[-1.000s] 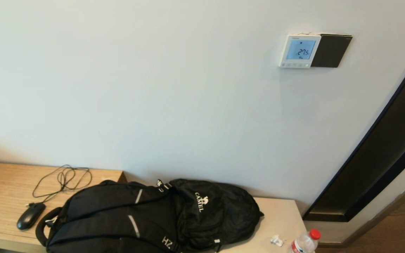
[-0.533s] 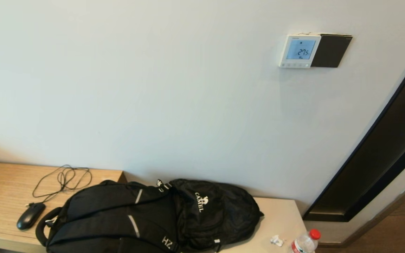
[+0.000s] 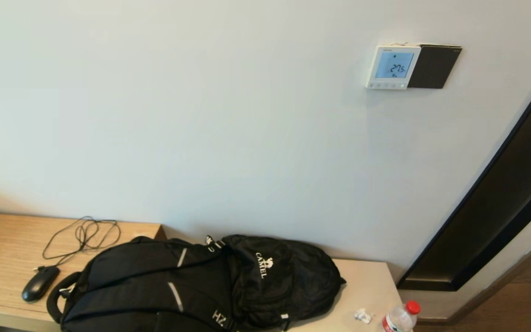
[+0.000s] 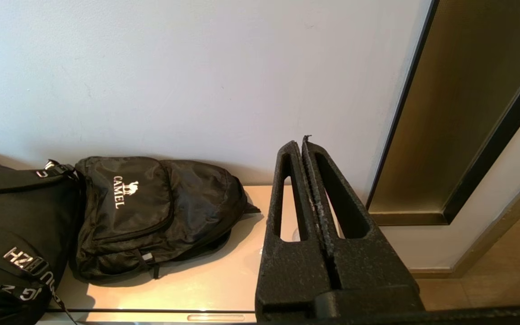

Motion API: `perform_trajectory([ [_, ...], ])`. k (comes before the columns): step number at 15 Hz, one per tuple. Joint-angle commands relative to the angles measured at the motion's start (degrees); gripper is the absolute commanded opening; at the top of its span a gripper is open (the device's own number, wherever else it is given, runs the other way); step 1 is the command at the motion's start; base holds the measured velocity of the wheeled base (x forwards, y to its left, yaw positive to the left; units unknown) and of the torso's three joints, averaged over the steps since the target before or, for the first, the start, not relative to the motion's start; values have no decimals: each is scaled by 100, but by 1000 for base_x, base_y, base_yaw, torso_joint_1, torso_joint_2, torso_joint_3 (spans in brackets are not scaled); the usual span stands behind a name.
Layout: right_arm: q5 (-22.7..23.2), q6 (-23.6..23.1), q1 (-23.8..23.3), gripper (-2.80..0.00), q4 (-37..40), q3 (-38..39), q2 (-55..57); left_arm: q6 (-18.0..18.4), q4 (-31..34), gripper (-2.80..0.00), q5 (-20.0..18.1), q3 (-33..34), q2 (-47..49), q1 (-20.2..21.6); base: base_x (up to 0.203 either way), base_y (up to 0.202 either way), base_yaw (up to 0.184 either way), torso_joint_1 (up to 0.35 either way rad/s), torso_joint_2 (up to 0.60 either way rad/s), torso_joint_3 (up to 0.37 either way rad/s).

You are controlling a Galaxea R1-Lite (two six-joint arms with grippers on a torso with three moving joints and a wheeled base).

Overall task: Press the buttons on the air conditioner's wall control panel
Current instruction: Turn off the central air conditioner

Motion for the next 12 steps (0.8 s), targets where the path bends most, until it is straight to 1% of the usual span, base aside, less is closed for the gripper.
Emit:
perform_trajectory([
  [1, 2, -2, -2, -280, -1, 9, 0, -7, -1, -280, 0, 4, -1, -1, 0, 0, 0, 0, 0, 0],
  [12, 2, 7, -2, -280, -1, 3, 0, 0, -1, -280, 0, 5, -1, -1, 0, 0, 0, 0, 0, 0],
])
